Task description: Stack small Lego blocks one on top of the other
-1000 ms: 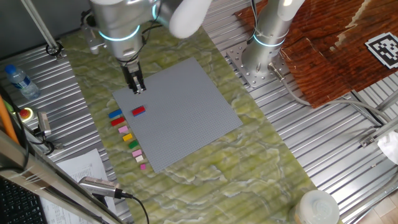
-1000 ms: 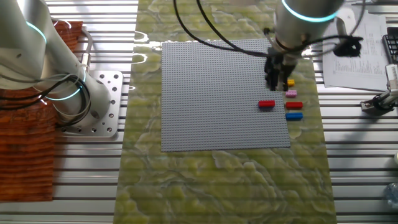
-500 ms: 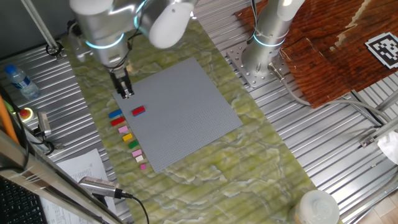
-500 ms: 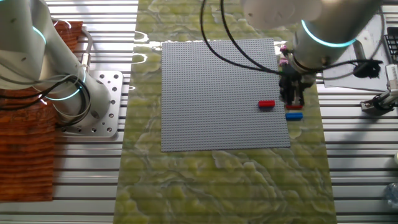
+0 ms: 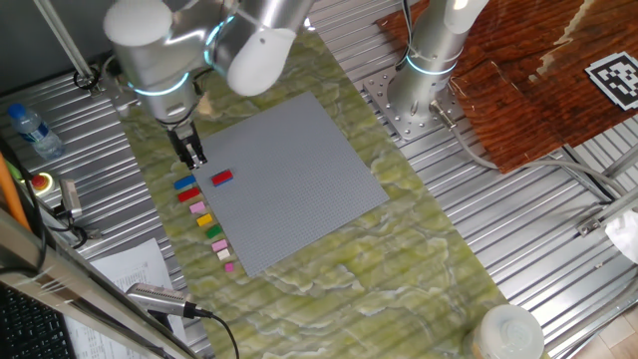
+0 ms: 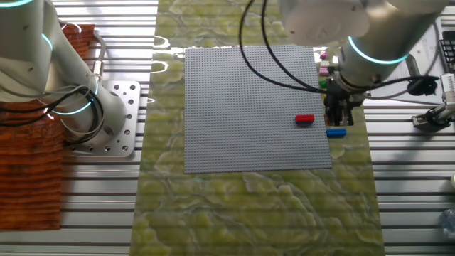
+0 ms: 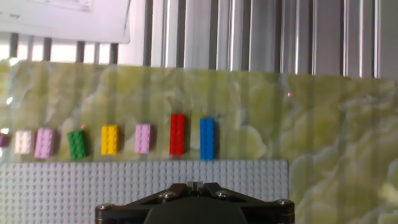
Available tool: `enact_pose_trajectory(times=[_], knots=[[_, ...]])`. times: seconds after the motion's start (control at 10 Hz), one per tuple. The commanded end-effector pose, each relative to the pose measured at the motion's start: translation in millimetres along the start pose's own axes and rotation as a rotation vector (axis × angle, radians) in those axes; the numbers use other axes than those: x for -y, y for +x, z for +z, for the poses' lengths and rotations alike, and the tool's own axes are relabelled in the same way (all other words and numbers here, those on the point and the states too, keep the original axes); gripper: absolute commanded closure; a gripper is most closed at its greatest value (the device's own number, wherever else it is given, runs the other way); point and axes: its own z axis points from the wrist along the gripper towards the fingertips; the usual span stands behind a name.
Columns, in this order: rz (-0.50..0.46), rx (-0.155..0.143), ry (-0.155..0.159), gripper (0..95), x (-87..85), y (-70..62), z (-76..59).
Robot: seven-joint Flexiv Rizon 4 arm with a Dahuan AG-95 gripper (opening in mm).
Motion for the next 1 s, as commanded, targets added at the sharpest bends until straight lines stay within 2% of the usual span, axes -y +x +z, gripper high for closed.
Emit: enact_pose_trajectory(times=[0.1,0.6,0.7,1.0], knots=[[0.009,0.013,0.005,95.0,0.6,3.2,-1.0],[0.034,-0.001,0.003,95.0,-2.4,-2.0,-5.0],[0.022,-0.002,0.002,76.0,-2.4,-2.0,-5.0],[0.019,-0.008,0.006,76.0,-2.4,-2.0,-5.0]])
